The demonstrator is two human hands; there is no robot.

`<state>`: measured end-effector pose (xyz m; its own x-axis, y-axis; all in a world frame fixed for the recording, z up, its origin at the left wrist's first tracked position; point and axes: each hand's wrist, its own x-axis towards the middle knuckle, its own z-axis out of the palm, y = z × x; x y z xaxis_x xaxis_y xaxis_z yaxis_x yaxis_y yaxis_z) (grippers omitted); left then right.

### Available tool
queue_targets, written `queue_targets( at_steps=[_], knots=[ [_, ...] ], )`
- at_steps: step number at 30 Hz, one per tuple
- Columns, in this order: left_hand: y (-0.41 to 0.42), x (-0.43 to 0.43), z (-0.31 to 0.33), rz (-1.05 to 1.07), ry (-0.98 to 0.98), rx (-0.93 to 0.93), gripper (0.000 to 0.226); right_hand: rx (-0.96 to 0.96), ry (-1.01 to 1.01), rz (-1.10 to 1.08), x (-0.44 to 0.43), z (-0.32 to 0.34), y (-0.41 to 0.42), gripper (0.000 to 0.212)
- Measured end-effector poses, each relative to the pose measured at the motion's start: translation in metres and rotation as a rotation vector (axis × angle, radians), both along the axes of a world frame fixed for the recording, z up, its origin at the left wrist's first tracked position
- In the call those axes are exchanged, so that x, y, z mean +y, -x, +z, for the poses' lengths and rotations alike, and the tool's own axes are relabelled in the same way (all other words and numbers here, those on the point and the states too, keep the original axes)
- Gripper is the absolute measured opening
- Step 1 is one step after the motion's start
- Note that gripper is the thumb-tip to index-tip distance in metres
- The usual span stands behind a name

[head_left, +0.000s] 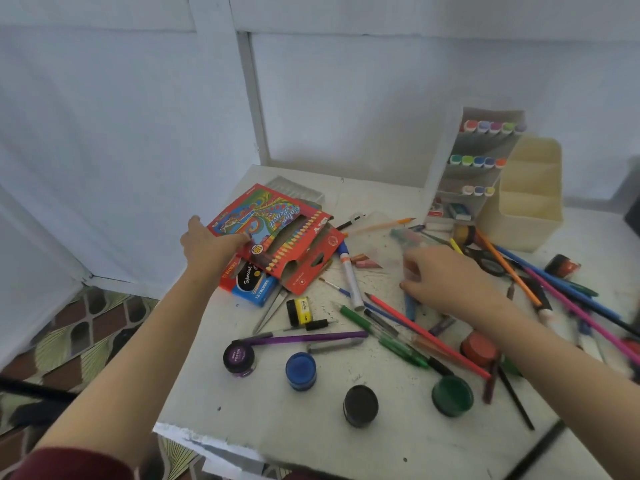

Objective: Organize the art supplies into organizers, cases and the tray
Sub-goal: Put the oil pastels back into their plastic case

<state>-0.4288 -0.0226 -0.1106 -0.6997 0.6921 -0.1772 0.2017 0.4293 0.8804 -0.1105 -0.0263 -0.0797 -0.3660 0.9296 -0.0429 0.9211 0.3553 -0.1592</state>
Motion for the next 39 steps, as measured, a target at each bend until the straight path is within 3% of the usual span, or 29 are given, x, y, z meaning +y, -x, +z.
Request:
queue_targets(
  at_steps=[6, 10, 16, 19, 23, 28, 32, 36, 39],
  knots=[
    [-0.002, -0.005, 0.001, -0.108, -0.034, 0.175, 0.085, 0.339, -0.067, -0.016, 0.014, 0.029, -0.001, 0.016],
    [-0.007, -0.010, 0.006, -0.288, -0.002, 0.117, 0.067, 0.520, -0.116, 0.016, 0.029, 0.051, 0.009, 0.010],
    [-0.010, -0.011, 0.008, -0.425, -0.008, 0.098, 0.055, 0.442, -0.208, 0.096, 0.035, 0.045, 0.039, 0.018],
    [-0.011, -0.013, 0.006, -0.270, -0.122, 0.138, 0.037, 0.335, -0.239, 0.203, 0.025, 0.026, 0.055, 0.021],
    [-0.012, -0.014, 0.011, -0.161, -0.283, -0.034, 0.033, 0.205, -0.327, 0.328, 0.007, -0.001, 0.069, 0.024],
    [-0.015, -0.019, 0.010, -0.358, -0.194, 0.121, 0.020, 0.142, -0.325, 0.310, 0.001, -0.021, 0.069, 0.020],
    [-0.021, -0.020, 0.017, -0.387, -0.196, 0.212, 0.023, 0.241, -0.304, 0.338, -0.005, -0.018, 0.058, 0.030],
    [-0.026, -0.024, 0.033, -0.442, -0.232, 0.216, 0.019, 0.357, -0.368, 0.215, -0.001, -0.021, 0.028, 0.032],
    [-0.031, -0.025, 0.042, -0.471, -0.227, 0.248, 0.020, 0.257, -0.357, -0.031, 0.009, -0.023, -0.011, 0.028]
  ],
)
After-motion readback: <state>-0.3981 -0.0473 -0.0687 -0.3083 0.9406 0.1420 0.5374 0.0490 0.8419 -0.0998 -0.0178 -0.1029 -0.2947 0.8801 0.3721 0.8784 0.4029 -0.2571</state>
